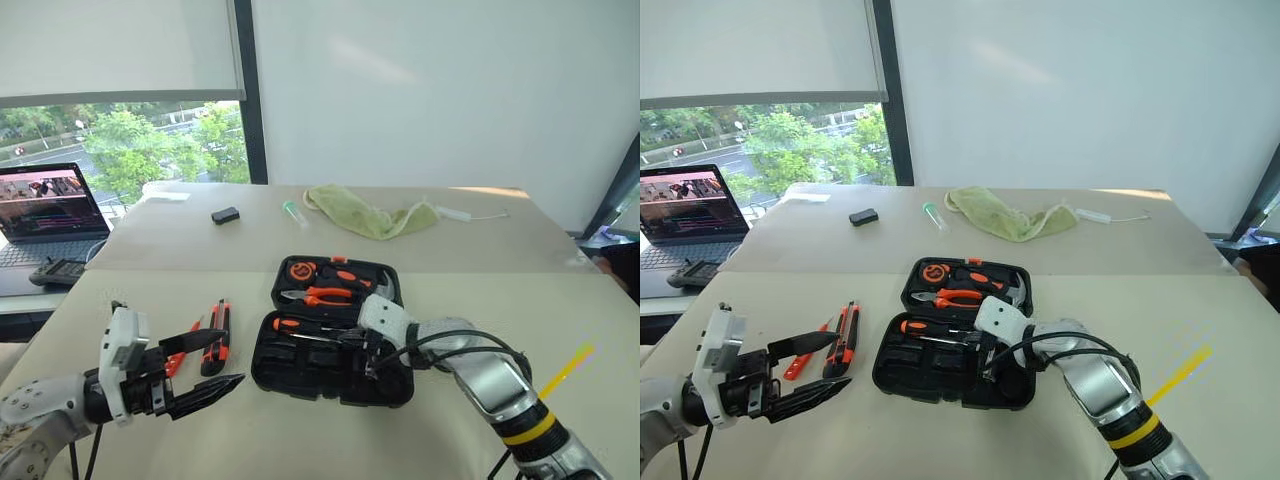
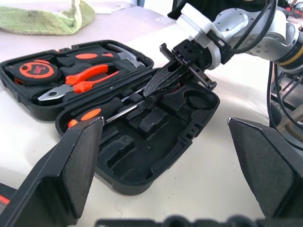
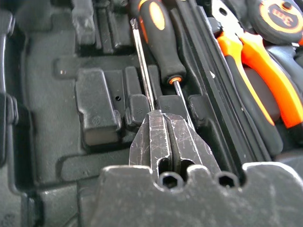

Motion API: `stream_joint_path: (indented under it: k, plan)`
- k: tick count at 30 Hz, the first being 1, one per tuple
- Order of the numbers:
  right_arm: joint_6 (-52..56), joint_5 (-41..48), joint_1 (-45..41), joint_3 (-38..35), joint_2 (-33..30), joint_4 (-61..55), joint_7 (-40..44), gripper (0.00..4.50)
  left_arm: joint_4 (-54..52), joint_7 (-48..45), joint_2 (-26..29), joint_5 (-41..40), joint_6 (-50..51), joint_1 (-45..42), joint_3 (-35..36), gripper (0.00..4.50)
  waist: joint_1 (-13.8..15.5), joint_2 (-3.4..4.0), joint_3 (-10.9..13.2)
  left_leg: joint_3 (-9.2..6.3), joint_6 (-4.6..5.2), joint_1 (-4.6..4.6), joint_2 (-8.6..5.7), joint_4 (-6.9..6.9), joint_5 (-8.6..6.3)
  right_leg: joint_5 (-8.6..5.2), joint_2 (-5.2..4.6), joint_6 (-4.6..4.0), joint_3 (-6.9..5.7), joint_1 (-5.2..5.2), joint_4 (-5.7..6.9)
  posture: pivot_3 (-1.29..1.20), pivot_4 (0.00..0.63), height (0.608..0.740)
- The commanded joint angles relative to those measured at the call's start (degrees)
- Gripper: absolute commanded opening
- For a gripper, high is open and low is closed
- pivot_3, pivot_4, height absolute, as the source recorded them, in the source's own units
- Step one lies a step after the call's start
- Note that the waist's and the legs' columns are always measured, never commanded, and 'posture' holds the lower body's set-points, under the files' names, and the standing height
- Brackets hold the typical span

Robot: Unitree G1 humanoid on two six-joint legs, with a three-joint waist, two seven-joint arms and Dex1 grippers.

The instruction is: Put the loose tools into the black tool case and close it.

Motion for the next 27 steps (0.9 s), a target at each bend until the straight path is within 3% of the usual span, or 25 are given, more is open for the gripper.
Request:
stream_joint_path:
  k: [1, 4, 7, 11, 15, 16, 19, 20, 23, 27]
  plan:
    - [0.0, -4.5, 3.2, 5.8, -3.7, 5.3, 2.6, 0.03, -1.1, 0.0, -0.7, 1.0, -2.1, 0.6, -0.5, 4.50, 0.2, -0.04, -0.1, 0.00, 0.00, 0.01, 0.00, 0.00, 0.00, 0.00, -0.01, 0.00, 0.00, 0.01, -0.01, 0.00, 0.150, 0.740]
    - [-2.2, -5.8, 2.8, 5.8, -4.3, 5.1, 1.8, 0.03, -2.0, 1.3, -1.0, 1.3, -2.0, 0.5, -1.4, 4.50, 0.8, -0.20, -0.3, -0.01, 0.02, 0.08, -0.02, 0.00, -0.02, -0.01, -0.09, -0.02, -0.03, 0.06, -0.06, 0.00, 0.150, 0.740]
    - [-5.3, -2.6, 3.0, 1.1, -2.0, 2.2, -0.2, 0.03, -2.8, 4.2, -1.4, 0.1, -0.4, -0.5, -1.7, 4.50, 1.1, -0.39, -0.4, -0.03, 0.02, 0.09, 0.00, 0.00, -0.02, -0.16, -0.14, -0.29, -0.03, 0.08, -0.10, 0.00, 0.150, 0.740]
    - [-7.4, 11.2, 5.8, -9.6, 3.6, -6.5, 1.1, 0.03, -2.8, 9.1, -2.0, 0.2, 0.6, -2.0, -1.4, 4.50, 1.3, -0.51, -0.4, -0.04, -0.01, -0.13, 0.11, -0.01, -0.02, -0.04, -0.27, -0.22, 0.04, 0.02, -0.09, 0.00, 0.150, 0.740]
    - [-1.6, 22.5, 7.3, -18.0, 3.7, -13.5, 2.1, 0.03, -2.4, 17.5, -3.4, 1.7, 2.4, -4.6, -1.3, 4.50, 1.3, 0.40, 0.2, -0.05, -0.06, -0.68, 0.13, -0.01, 0.02, 0.22, -0.24, 0.08, 0.06, -0.43, -0.07, 0.00, 0.150, 0.740]
    - [-1.3, 24.1, 8.1, -19.3, 3.0, -15.2, 2.5, 0.59, -2.4, 20.2, -3.6, 1.8, 3.7, -5.4, -1.3, 4.50, 1.3, 0.41, 0.2, -0.05, -0.07, -0.73, 0.14, -0.03, 0.03, 0.22, -0.21, 0.07, 0.02, -0.46, -0.07, 0.00, 0.150, 0.740]
    - [1.2, 30.0, 9.8, -23.4, 0.7, -19.8, 3.2, 1.24, -2.2, 31.5, -2.0, 2.1, 12.9, -8.2, -0.6, 4.50, 1.3, 0.40, 0.2, -0.11, -0.09, -0.76, 0.20, -0.07, 0.01, 0.21, -0.12, 0.06, -0.08, -0.41, -0.19, 0.00, 0.150, 0.740]
    - [1.7, 31.3, 10.2, -24.6, -0.2, -20.9, 3.4, 1.69, -1.7, 34.1, -1.3, 1.6, 15.9, -9.4, -0.5, 4.50, 1.3, 0.39, 0.2, -0.11, -0.10, -0.77, 0.21, -0.07, 0.00, 0.21, -0.12, 0.06, -0.08, -0.42, -0.19, 0.00, 0.150, 0.740]
    - [2.8, 34.8, 11.6, -27.7, -3.0, -23.2, 3.7, 2.64, 2.0, 36.6, 1.3, -1.4, 23.5, -13.8, -0.2, 4.50, 1.3, 0.35, 0.2, -0.13, -0.09, -0.76, 0.19, -0.05, 0.00, 0.21, -0.05, 0.07, -0.08, -0.40, -0.17, 0.00, 0.150, 0.740]
    - [3.1, 38.4, 16.0, -32.8, -8.2, -26.2, 5.6, 4.01, 8.5, 39.8, 5.4, 2.5, 31.1, -19.2, -4.1, 4.50, 1.5, 0.34, 0.3, -0.13, -0.07, -0.69, 0.10, -0.01, 0.01, 0.21, 0.02, 0.08, -0.12, -0.31, -0.16, 0.00, 0.150, 0.740]
